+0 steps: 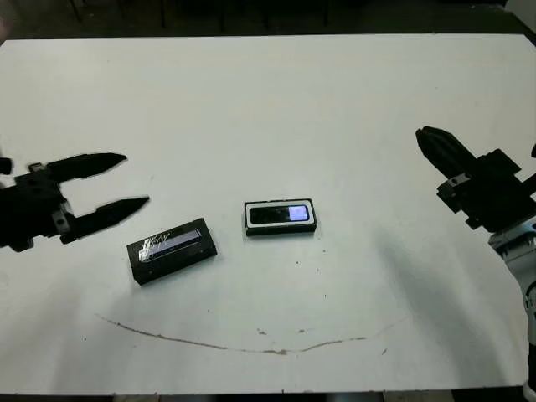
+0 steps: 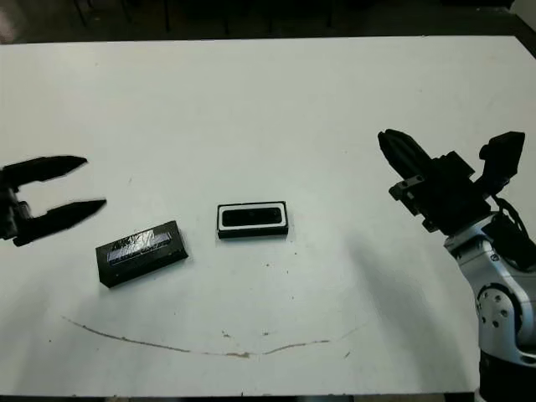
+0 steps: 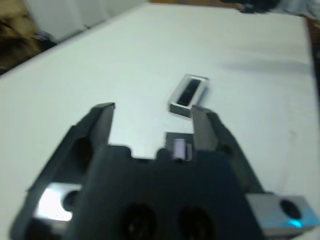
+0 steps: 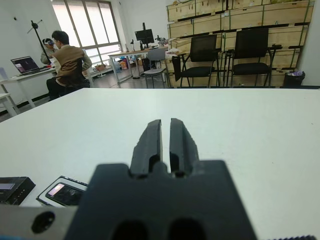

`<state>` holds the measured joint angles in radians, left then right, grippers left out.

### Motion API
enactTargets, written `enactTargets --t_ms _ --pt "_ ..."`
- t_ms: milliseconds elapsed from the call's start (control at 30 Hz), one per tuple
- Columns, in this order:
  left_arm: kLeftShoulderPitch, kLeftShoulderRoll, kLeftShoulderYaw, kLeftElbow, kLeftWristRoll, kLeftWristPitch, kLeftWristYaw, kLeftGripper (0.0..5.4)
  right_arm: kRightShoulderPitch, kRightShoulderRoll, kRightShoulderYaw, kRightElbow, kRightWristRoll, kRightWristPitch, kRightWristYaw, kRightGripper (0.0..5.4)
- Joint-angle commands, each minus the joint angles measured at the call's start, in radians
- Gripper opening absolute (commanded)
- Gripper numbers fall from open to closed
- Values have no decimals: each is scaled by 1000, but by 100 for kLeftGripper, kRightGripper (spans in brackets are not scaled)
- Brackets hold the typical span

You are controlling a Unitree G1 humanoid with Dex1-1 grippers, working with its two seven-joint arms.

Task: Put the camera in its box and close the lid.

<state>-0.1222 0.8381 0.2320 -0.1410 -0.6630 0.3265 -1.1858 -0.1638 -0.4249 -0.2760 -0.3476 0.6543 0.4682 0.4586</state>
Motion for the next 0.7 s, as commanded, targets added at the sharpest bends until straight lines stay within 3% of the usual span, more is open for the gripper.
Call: enactTargets --t_ms 33,167,500,700 --pt "-26 26 -45 46 5 36 -77 464 -1 -13 10 8 -12 10 4 0" --pt "-75 -11 -82 164 21 -40 -214 536 -3 -26 24 -2 -35 15 -5 0" --pt "-118 -74 -118 333 10 -68 -377 539 -17 -18 47 5 -79 -2 -4 0" --pt "-53 -66 -116 267 22 -35 -353 539 -23 -19 57 -6 -99 15 -17 0"
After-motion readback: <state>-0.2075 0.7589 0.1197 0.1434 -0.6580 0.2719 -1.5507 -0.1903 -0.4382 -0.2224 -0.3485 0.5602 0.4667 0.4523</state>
